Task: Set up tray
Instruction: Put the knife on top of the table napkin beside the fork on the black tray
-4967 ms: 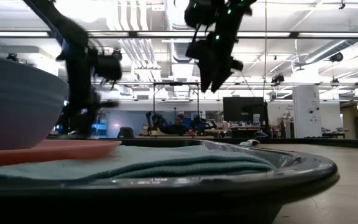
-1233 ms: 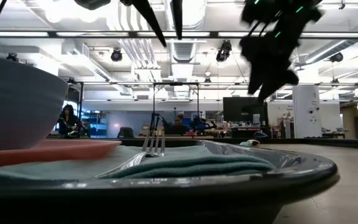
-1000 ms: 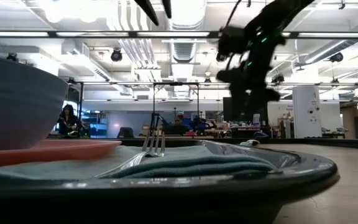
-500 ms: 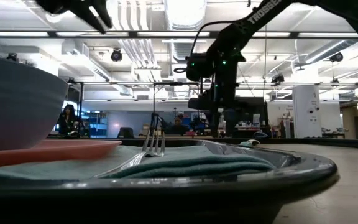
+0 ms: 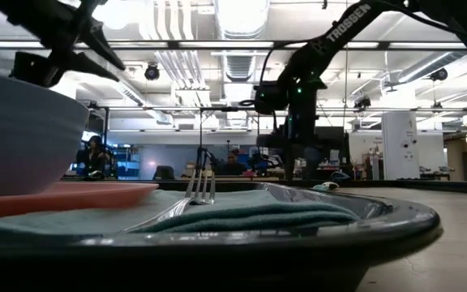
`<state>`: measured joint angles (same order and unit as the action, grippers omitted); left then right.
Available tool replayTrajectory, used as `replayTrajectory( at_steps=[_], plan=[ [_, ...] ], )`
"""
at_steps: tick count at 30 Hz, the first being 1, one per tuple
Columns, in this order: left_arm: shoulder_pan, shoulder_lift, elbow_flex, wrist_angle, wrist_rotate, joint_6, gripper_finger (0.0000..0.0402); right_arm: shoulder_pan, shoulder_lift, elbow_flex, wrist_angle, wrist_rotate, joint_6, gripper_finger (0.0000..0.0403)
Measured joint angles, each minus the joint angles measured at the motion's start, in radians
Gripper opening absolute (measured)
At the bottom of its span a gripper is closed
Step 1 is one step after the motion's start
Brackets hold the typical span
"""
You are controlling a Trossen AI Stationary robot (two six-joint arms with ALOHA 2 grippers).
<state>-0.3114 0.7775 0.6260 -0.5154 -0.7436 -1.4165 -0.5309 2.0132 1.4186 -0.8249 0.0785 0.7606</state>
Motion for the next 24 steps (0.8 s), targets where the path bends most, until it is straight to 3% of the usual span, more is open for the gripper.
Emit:
replayTrajectory(
  at_steps=[9, 18, 24],
  plan=[
    [0.013, 0.010, -0.002, 0.005, -0.046, -0.016, 0.0075, -0.010, 0.001, -0.039, 0.103, -0.027, 0.000, 0.0201],
    [0.032, 0.020, 0.041, 0.004, -0.051, 0.078, 0.0075, -0.029, -0.002, -0.102, 0.118, -0.040, 0.046, 0.0200],
    [0.032, 0.020, 0.049, 0.004, -0.051, 0.098, 0.0075, -0.021, -0.002, -0.101, 0.116, -0.041, 0.044, 0.0160]
  ],
)
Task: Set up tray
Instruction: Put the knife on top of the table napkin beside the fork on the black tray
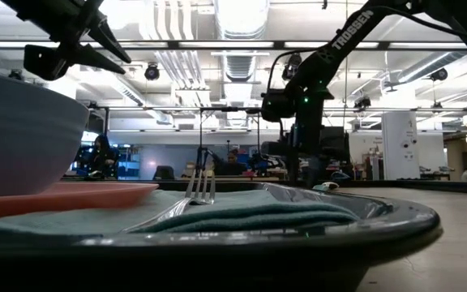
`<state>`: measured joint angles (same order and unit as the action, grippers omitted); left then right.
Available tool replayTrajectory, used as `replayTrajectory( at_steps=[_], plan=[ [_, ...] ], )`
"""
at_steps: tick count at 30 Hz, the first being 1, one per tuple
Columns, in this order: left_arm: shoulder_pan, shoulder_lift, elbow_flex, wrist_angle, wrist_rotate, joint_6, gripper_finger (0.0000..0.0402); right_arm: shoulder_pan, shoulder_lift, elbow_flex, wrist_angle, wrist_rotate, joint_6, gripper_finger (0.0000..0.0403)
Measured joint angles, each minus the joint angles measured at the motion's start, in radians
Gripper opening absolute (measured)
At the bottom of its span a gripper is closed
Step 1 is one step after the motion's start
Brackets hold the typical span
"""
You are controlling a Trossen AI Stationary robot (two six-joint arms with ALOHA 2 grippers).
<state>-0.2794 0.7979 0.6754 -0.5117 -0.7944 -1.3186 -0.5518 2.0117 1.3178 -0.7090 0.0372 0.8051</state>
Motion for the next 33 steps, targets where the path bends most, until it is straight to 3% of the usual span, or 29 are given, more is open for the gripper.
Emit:
replayTrajectory(
  at_steps=[7, 14, 22, 33],
  plan=[
    [-0.001, 0.000, -0.002, 0.000, 0.000, 0.001, 0.0075, 0.007, 0.000, -0.011, 0.009, 0.006, 0.004, 0.0083],
    [-0.001, 0.000, -0.003, 0.000, 0.003, 0.024, 0.0075, 0.008, 0.002, -0.014, 0.011, 0.010, 0.011, 0.0039],
    [-0.001, 0.000, -0.003, -0.009, 0.004, 0.037, 0.0075, 0.016, -0.015, -0.016, 0.005, 0.013, 0.032, 0.0024],
    [-0.001, 0.000, -0.004, -0.008, 0.018, 0.069, 0.0075, 0.080, -0.154, -0.020, -0.022, 0.006, 0.061, 0.0021]
  ],
)
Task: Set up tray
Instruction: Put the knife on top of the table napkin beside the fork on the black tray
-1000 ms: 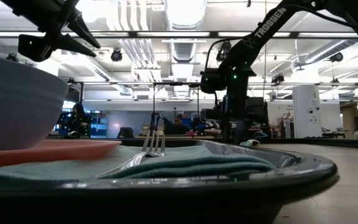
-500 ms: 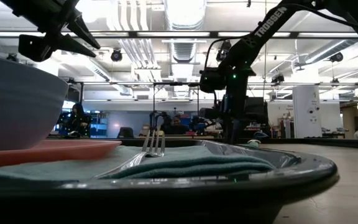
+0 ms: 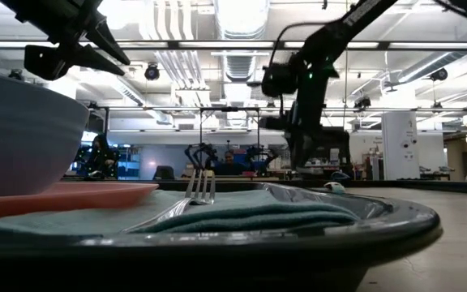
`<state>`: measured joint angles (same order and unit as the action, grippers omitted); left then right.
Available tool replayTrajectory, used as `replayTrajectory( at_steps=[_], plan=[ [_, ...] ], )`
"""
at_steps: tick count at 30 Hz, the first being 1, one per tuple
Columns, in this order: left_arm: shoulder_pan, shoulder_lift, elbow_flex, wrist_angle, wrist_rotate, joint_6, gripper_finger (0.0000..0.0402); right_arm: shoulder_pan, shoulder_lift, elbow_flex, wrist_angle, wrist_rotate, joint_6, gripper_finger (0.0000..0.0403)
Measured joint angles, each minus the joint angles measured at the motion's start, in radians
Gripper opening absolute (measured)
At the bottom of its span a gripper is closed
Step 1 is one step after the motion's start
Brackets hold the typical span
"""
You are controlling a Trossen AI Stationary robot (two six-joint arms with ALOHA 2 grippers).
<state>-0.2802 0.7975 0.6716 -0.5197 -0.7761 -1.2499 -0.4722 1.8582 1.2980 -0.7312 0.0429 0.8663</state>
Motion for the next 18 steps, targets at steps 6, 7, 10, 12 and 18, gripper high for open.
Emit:
replayTrajectory(
  at_steps=[6, 7, 10, 12, 18],
  plan=[
    [0.000, 0.000, 0.000, 0.001, 0.000, 0.002, 0.0075, 0.098, -0.057, 0.002, 0.006, -0.033, 0.074, 0.0020],
    [0.000, 0.000, 0.000, 0.001, -0.002, 0.002, 0.0075, 0.116, -0.061, 0.002, 0.006, -0.033, 0.095, 0.0020],
    [0.000, 0.002, 0.000, 0.001, -0.006, 0.002, 0.0075, 0.178, -0.072, 0.002, 0.013, -0.040, 0.175, 0.0020],
    [0.000, 0.006, 0.000, 0.001, -0.010, 0.002, 0.0075, 0.227, -0.073, 0.002, 0.013, -0.045, 0.235, 0.0020],
    [0.000, 0.015, 0.000, 0.001, -0.010, 0.003, 0.0075, 0.378, -0.071, 0.002, 0.047, -0.055, 0.419, 0.0020]
  ],
)
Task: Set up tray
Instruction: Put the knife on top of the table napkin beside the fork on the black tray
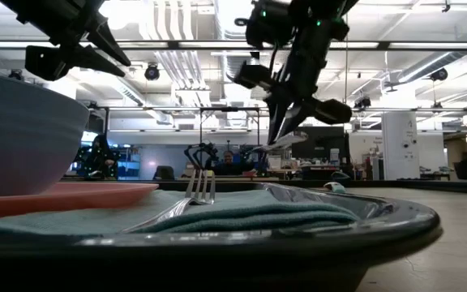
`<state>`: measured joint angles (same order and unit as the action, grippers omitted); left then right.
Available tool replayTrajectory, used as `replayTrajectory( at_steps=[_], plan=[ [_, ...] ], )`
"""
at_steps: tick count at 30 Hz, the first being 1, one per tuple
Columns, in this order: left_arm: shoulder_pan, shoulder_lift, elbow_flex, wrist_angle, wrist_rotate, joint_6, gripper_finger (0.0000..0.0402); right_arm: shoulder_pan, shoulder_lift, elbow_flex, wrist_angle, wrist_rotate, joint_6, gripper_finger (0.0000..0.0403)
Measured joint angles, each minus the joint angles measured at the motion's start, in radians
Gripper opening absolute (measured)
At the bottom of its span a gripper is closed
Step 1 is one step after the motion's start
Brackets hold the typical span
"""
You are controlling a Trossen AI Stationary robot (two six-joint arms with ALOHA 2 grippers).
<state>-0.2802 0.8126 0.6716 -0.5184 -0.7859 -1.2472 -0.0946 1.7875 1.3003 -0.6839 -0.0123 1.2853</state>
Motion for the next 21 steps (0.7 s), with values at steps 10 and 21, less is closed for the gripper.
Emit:
replayTrajectory(
  at_steps=[10, 21],
  plan=[
    [0.001, 0.040, -0.005, -0.001, 0.038, 0.000, 0.0075, 0.177, 0.001, 0.000, 0.067, 0.076, 0.196, 0.0020],
    [0.000, 0.029, -0.005, 0.000, 0.266, 0.005, 0.0075, 0.398, 0.036, 0.000, 0.267, 0.249, 0.475, 0.0020]
  ],
)
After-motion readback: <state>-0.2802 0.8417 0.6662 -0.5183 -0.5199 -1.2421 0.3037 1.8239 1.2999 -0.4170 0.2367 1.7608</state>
